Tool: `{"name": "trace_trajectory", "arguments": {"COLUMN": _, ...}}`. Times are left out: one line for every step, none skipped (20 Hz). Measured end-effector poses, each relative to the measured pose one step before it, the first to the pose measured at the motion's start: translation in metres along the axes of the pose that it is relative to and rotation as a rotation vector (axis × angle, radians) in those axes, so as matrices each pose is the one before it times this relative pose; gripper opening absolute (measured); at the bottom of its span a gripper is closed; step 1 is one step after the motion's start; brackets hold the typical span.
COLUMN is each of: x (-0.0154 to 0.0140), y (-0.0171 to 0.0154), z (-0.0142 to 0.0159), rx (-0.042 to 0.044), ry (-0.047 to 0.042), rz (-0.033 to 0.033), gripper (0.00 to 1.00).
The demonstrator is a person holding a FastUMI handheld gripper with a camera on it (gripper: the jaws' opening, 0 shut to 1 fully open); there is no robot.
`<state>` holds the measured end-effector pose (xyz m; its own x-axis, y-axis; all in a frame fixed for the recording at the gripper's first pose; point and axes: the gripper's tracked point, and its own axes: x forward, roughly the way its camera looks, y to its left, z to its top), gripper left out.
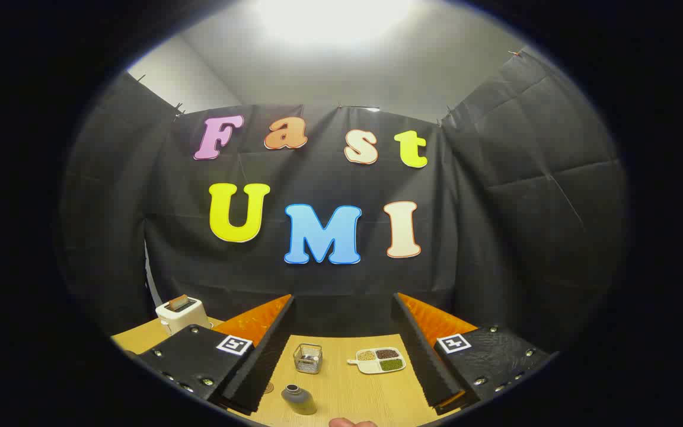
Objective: Take the bottle from table, then pour the juice into the cup, finally place the bottle on the coaster
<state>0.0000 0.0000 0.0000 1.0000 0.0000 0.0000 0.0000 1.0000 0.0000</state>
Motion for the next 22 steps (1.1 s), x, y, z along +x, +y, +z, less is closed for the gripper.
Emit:
{"name": "trace_trajectory", "arguments": {"x": 0.00097, "y": -0.00018, "z": 0.00034, "rx": 0.00144, "ry": -0.00160, "rz": -0.00146, "gripper": 0.98}}
{"name": "trace_trajectory", "arguments": {"x": 0.00075, "y": -0.00028, "z": -0.00026, "rx": 0.00131, "ry": -0.00157, "rz": -0.00128, "gripper": 0.98}}
{"name": "trace_trajectory", "arguments": {"x": 0.00160, "y": 0.00018, "z": 0.00012, "rx": 0.00111, "ry": -0.00037, "rz": 0.00016, "gripper": 0.98}}
{"name": "trace_trajectory", "arguments": {"x": 0.00111, "y": 0.00052, "z": -0.00088, "rx": 0.00129, "ry": -0.00027, "rz": 0.00088, "gripper": 0.98}}
{"name": "trace_trajectory", "arguments": {"x": 0.00050, "y": 0.00046, "z": -0.00002, "rx": 0.00217, "ry": 0.00011, "rz": 0.00103, "gripper": 0.98}}
{"name": "trace_trajectory", "arguments": {"x": 0.00006, "y": 0.00145, "z": -0.00068, "rx": 0.00130, "ry": 0.00016, "rz": 0.00446, "gripper": 0.98}}
{"name": "trace_trajectory", "arguments": {"x": 0.00137, "y": 0.00146, "z": -0.00077, "rx": -0.00142, "ry": 0.00381, "rz": 0.00481, "gripper": 0.98}}
{"name": "trace_trajectory", "arguments": {"x": 0.00042, "y": 0.00171, "z": -0.00184, "rx": -0.00514, "ry": 0.00265, "rz": 0.00417, "gripper": 0.98}}
{"name": "trace_trajectory", "arguments": {"x": 0.00103, "y": 0.00008, "z": -0.00049, "rx": -0.00570, "ry": 0.00176, "rz": 0.00125, "gripper": 0.98}}
{"name": "trace_trajectory", "arguments": {"x": 0.00113, "y": 0.00074, "z": -0.00018, "rx": -0.00305, "ry": -0.00062, "rz": 0.00288, "gripper": 0.98}}
{"name": "trace_trajectory", "arguments": {"x": 0.00034, "y": 0.00055, "z": 0.00052, "rx": -0.00064, "ry": 0.00003, "rz": 0.00106, "gripper": 0.98}}
{"name": "trace_trajectory", "arguments": {"x": 0.00052, "y": 0.00047, "z": -0.00169, "rx": 0.00012, "ry": 0.00102, "rz": 0.00135, "gripper": 0.98}}
{"name": "trace_trajectory", "arguments": {"x": 0.00020, "y": 0.00007, "z": -0.00006, "rx": 0.00124, "ry": -0.00060, "rz": 0.00028, "gripper": 0.98}}
{"name": "trace_trajectory", "arguments": {"x": 0.00004, "y": 0.00009, "z": -0.00031, "rx": 0.00036, "ry": 0.00117, "rz": -0.00109, "gripper": 0.98}}
{"name": "trace_trajectory", "arguments": {"x": 0.00080, "y": -0.00042, "z": -0.00012, "rx": 0.00068, "ry": 0.00107, "rz": -0.00165, "gripper": 0.98}}
{"name": "trace_trajectory", "arguments": {"x": -0.00008, "y": 0.00031, "z": -0.00087, "rx": 0.00152, "ry": -0.00110, "rz": 0.00070, "gripper": 0.98}}
{"name": "trace_trajectory", "arguments": {"x": 0.00066, "y": 0.00080, "z": 0.00014, "rx": 0.00090, "ry": -0.00214, "rz": 0.00091, "gripper": 0.98}}
{"name": "trace_trajectory", "arguments": {"x": 0.00000, "y": -0.00023, "z": -0.00193, "rx": 0.00109, "ry": -0.00275, "rz": 0.00106, "gripper": 0.98}}
{"name": "trace_trajectory", "arguments": {"x": 0.00052, "y": 0.00150, "z": -0.00249, "rx": 0.00300, "ry": -0.00239, "rz": 0.00351, "gripper": 0.98}}
{"name": "trace_trajectory", "arguments": {"x": 0.00044, "y": 0.00231, "z": -0.00479, "rx": 0.00678, "ry": -0.00069, "rz": 0.00711, "gripper": 0.98}}
{"name": "trace_trajectory", "arguments": {"x": 0.00013, "y": 0.00261, "z": -0.00454, "rx": 0.01034, "ry": -0.00239, "rz": 0.00801, "gripper": 0.98}}
{"name": "trace_trajectory", "arguments": {"x": -0.00028, "y": 0.00299, "z": -0.00432, "rx": 0.01020, "ry": -0.00472, "rz": 0.00838, "gripper": 0.98}}
